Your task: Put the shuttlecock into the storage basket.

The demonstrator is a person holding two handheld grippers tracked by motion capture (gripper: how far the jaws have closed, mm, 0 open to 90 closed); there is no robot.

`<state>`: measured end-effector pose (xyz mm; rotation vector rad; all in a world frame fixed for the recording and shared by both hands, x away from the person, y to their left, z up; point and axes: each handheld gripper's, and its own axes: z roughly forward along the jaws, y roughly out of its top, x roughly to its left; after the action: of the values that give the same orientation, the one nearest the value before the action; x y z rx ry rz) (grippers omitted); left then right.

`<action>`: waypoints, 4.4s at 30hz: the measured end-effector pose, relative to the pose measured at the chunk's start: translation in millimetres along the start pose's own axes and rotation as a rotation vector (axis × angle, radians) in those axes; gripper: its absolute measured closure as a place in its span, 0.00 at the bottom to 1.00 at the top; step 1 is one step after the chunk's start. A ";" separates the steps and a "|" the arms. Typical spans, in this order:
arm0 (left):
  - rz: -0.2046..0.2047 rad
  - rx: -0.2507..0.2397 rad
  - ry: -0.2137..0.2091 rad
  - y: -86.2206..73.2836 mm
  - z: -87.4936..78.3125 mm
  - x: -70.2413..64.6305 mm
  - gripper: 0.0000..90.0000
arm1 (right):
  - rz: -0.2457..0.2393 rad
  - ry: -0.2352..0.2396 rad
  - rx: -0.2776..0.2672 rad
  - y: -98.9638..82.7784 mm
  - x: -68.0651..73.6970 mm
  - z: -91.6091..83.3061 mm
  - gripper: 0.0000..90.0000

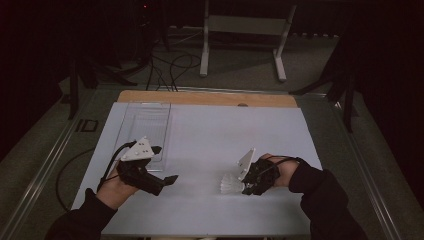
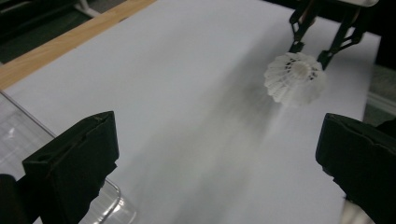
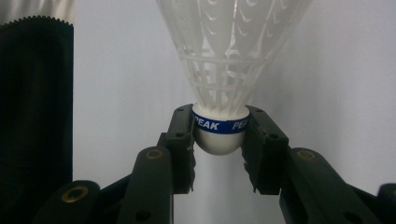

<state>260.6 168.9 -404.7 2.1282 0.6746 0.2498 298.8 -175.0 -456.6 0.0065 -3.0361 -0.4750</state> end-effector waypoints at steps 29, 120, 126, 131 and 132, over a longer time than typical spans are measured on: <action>0.089 0.106 -0.075 35.7 38.1 -11.2 0.00 | -0.023 0.006 -0.034 7.6 3.2 6.2 0.73; 0.196 0.435 -0.468 47.5 160.1 -38.8 1.00 | -0.079 -0.066 -0.089 13.8 12.3 7.5 0.66; 0.198 0.433 -0.466 47.1 158.8 -39.2 1.00 | -0.016 -0.088 -0.082 14.8 13.1 7.3 0.34; 0.189 0.429 -0.454 46.6 155.4 -36.8 1.00 | 0.026 -0.074 -0.086 12.4 10.2 7.7 0.18; 0.187 0.428 -0.453 46.5 154.7 -36.1 1.00 | 0.033 -0.077 -0.099 11.8 10.2 7.0 0.17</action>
<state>310.7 20.8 -459.1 2.5382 0.2754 -0.3011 288.1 -161.8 -458.9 -0.0681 -3.0779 -0.6371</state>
